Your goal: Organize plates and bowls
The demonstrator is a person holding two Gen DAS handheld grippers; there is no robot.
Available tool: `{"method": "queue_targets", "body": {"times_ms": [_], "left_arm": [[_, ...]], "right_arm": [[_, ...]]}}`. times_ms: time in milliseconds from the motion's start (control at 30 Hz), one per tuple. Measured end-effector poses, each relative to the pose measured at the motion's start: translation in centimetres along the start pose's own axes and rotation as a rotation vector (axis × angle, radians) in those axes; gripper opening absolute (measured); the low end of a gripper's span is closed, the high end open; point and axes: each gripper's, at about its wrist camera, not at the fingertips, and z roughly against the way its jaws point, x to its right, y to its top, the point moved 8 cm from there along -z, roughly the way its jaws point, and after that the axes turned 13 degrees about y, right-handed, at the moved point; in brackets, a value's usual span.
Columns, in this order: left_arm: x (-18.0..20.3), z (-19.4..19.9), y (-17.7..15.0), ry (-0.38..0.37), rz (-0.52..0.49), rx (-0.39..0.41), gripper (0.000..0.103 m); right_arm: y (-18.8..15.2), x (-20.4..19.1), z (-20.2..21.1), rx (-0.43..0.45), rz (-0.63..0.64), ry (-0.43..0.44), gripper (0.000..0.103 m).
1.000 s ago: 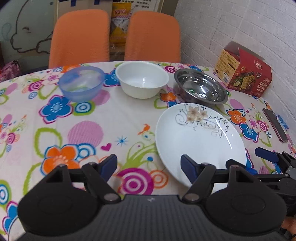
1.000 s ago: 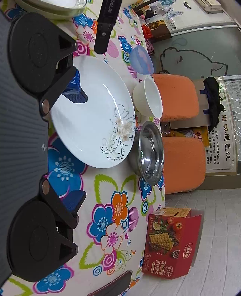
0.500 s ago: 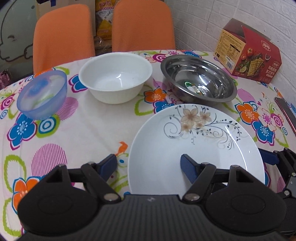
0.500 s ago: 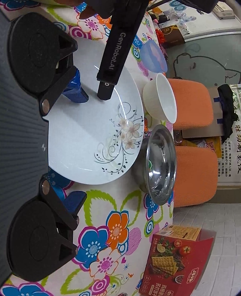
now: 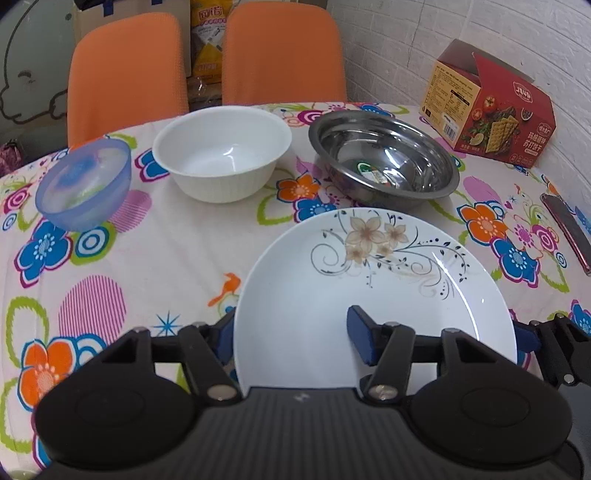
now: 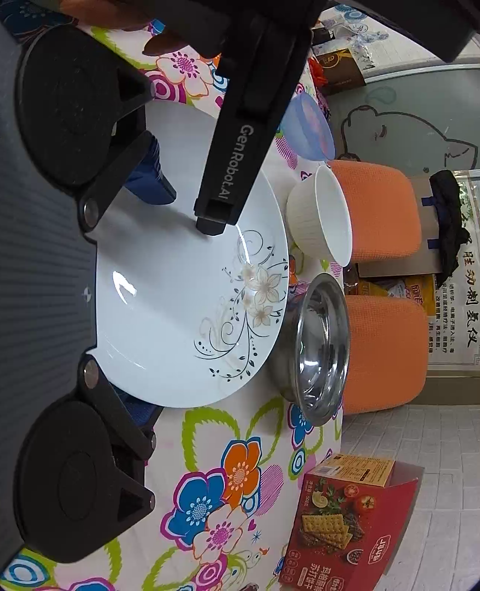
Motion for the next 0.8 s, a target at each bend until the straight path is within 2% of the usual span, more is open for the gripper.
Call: {"method": "queue_targets", "body": {"times_ms": [33, 67, 433, 633, 800], "left_arm": [[0.0, 0.3, -0.1, -0.010, 0.008, -0.003, 0.048], [0.0, 0.8, -0.2, -0.010, 0.009, 0.001, 0.047], [-1.7, 8.7, -1.8, -0.006, 0.030, 0.099, 0.047], [-6.5, 13.8, -5.2, 0.037, 0.105, 0.141, 0.047], [-12.0, 16.5, -9.0, 0.143, 0.169, 0.155, 0.048]], "right_arm": [[0.0, 0.0, 0.2, 0.002, -0.015, 0.002, 0.091], [0.1, -0.1, 0.6, 0.014, -0.022, 0.006, 0.091], [0.0, -4.6, 6.7, 0.115, 0.016, 0.020, 0.091], [-1.0, -10.3, 9.3, 0.148, 0.075, 0.081, 0.091], [-2.7, -16.1, 8.9, 0.124, 0.124, 0.182, 0.091]]}}
